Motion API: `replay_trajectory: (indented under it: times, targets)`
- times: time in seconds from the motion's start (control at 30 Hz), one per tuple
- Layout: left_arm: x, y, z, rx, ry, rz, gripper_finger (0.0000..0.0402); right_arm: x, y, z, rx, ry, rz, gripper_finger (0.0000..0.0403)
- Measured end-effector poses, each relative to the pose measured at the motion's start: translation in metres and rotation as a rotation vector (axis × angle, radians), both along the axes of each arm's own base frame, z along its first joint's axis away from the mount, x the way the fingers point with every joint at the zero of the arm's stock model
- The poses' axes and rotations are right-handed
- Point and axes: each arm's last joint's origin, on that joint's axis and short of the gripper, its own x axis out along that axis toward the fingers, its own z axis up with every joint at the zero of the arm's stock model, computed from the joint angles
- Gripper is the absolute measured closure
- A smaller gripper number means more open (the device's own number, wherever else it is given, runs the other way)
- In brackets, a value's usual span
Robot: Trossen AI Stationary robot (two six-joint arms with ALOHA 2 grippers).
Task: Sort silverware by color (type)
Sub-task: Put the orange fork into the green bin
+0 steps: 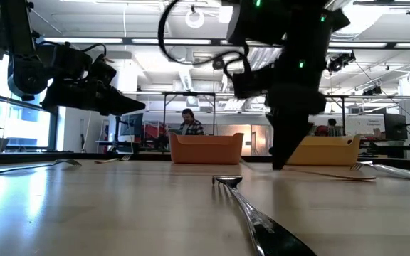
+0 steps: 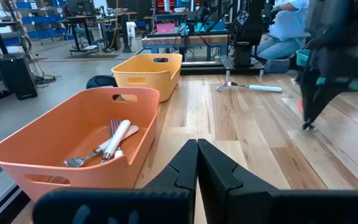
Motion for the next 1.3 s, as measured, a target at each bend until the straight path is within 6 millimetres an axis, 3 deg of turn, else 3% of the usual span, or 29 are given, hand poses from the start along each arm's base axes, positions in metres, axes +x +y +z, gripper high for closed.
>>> replay_trajectory:
  times: [0.3,0.67,0.77,0.9,1.03,1.17,1.3]
  targets:
    - [0.0,0.0,0.0,0.0,0.0,0.001,0.0401,-0.014,0.013,0.031,0.019,-0.047,0.018,0.0403]
    - [0.0,0.0,0.0,0.0,0.0,0.001,0.0401,-0.064,0.028,0.098,0.098,-0.116,-0.092,0.0403]
    - [0.0,0.0,0.0,0.0,0.0,0.001,0.0401,-0.071,0.033,0.105,0.082,-0.151,-0.094,0.0403]
    - [0.0,0.0,0.0,-0.002,0.002,0.0,0.0401,-0.062,0.04,0.088,0.07,-0.182,-0.067,0.0389]
    - [0.0,0.0,-0.001,-0.007,0.006,0.0,0.0401,-0.045,0.042,0.059,0.036,-0.143,-0.04,0.0334]
    - [0.0,0.0,-0.001,-0.009,0.008,0.0,0.0401,-0.028,0.03,0.028,-0.034,-0.077,-0.053,0.0266]
    - [0.0,0.0,-0.001,-0.011,0.01,0.001,0.0401,-0.019,0.012,0.008,-0.054,-0.015,-0.108,0.0232]
